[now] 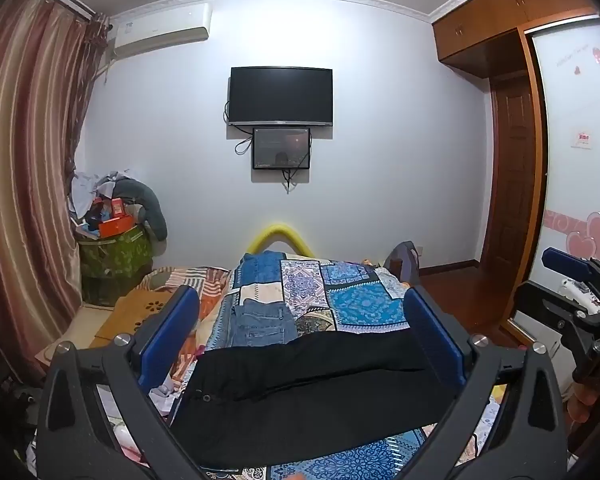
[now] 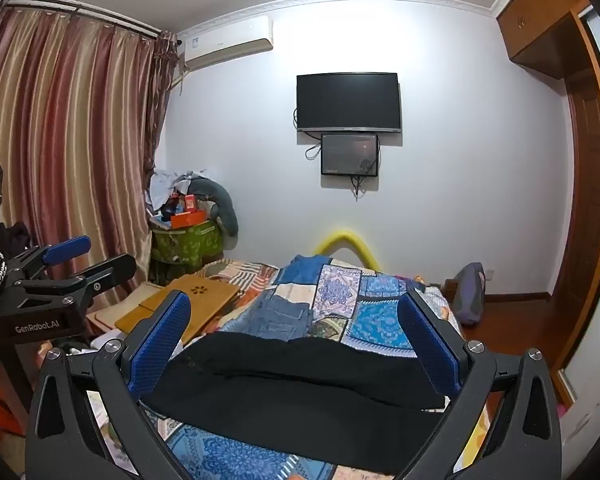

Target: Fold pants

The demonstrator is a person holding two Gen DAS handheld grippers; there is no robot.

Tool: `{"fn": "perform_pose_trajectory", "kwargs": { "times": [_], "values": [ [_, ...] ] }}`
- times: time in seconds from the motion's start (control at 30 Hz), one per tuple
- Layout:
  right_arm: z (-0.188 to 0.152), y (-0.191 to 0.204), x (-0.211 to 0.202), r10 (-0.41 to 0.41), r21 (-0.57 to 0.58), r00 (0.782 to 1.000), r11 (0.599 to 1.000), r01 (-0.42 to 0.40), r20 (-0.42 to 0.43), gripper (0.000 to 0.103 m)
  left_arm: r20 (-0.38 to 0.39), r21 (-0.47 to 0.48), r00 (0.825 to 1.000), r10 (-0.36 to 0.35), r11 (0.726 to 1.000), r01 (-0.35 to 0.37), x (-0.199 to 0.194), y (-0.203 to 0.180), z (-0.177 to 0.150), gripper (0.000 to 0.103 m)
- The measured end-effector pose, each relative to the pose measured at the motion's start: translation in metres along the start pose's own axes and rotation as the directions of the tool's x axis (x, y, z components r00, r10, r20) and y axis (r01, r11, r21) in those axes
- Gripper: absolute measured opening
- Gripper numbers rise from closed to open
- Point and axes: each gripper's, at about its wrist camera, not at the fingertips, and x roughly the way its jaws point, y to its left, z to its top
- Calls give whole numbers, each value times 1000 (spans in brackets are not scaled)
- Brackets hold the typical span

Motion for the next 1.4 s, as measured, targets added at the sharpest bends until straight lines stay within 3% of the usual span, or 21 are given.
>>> {"fn": "perform_pose_trajectory", "kwargs": {
  "times": [1.4],
  "values": [
    [3,-1,1,-6,3,1000,1000,6,4,103,11,13,1000,-5,1000,4,-2,6,-3,103]
  ]
}}
